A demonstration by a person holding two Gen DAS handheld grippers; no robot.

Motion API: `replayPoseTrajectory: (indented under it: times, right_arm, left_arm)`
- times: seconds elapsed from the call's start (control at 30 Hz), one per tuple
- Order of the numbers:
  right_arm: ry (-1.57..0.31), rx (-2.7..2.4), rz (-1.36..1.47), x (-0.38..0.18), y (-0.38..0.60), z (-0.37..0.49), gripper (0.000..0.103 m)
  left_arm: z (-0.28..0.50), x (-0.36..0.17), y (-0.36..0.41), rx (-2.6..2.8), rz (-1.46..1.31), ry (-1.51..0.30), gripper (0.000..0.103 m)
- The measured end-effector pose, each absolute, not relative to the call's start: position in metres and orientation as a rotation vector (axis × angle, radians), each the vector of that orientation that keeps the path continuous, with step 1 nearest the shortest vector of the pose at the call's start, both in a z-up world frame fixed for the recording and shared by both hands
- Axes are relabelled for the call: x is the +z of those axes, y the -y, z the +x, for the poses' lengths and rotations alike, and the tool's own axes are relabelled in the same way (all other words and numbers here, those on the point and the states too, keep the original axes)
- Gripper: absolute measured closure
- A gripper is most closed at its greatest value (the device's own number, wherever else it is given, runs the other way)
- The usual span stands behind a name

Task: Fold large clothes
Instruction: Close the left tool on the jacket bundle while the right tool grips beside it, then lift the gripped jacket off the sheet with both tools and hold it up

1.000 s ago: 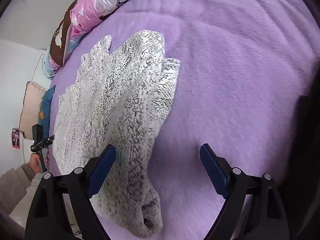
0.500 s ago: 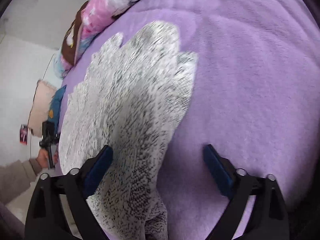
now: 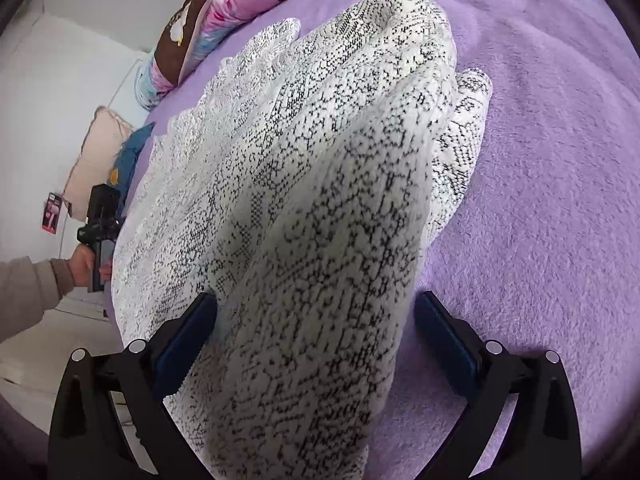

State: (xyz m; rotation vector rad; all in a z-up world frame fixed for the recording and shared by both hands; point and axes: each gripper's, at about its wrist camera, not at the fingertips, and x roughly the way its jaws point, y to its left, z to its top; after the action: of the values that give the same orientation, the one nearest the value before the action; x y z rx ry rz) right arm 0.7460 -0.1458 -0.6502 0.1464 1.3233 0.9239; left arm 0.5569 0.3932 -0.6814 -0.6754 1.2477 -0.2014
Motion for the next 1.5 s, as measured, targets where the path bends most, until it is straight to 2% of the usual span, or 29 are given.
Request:
replayPoseTrajectory:
  times: [0.57,0.6,0.7,0.9,1.03,1.07,1.1,1.13,1.17,1.23,1.3,1.37,1.5]
  right_arm:
    - [-1.276,0.984,0.240,-0.650,0.154,0.738,0.006]
    - [-1.280,0.988,0.251,-0.650,0.153,0.738,0.007]
    - [-1.305,1.004,0.289,-0.652,0.143,0.738,0.019]
    - [-1.341,0.972,0.355,-0.658,0.139,0.742,0.022]
    - [-1.380,0.949,0.357,-0.659,0.136,0.747,0.028]
    - [-1.392,0.939,0.343,-0.660,0.134,0.749,0.030]
    - [-1.417,0.928,0.339,-0.661,0.131,0.751,0.040]
    - [-1.438,0.915,0.346,-0.663,0.129,0.753,0.050]
    - [-1.450,0.902,0.345,-0.664,0.127,0.754,0.052]
    - [-1.460,0.904,0.349,-0.662,0.122,0.754,0.061]
    - [-1.465,0.898,0.366,-0.662,0.124,0.752,0.066]
    - [-1.462,0.905,0.389,-0.660,0.127,0.750,0.070]
    - [-1.455,0.904,0.382,-0.658,0.130,0.748,0.074]
  left_arm:
    - [0.568,-0.684,-0.380,-0.155,-0.617,-1.270,0.005]
    - [0.569,-0.685,-0.382,-0.172,-0.620,-1.276,0.005]
    - [0.573,-0.688,-0.387,-0.236,-0.637,-1.303,0.005]
    - [0.580,-0.687,-0.393,-0.414,-0.638,-1.337,0.007]
    - [0.580,-0.688,-0.399,-0.460,-0.698,-1.308,0.008]
    - [0.581,-0.690,-0.398,-0.445,-0.685,-1.316,0.013]
    - [0.581,-0.693,-0.400,-0.421,-0.661,-1.337,0.022]
    - [0.582,-0.695,-0.404,-0.411,-0.687,-1.342,0.024]
    - [0.579,-0.698,-0.412,-0.394,-0.735,-1.341,0.029]
    - [0.573,-0.699,-0.423,-0.386,-0.788,-1.328,0.041]
    - [0.568,-0.700,-0.427,-0.391,-0.823,-1.317,0.054]
    - [0.568,-0.698,-0.427,-0.406,-0.827,-1.305,0.063]
    - [0.567,-0.694,-0.426,-0.405,-0.817,-1.284,0.072]
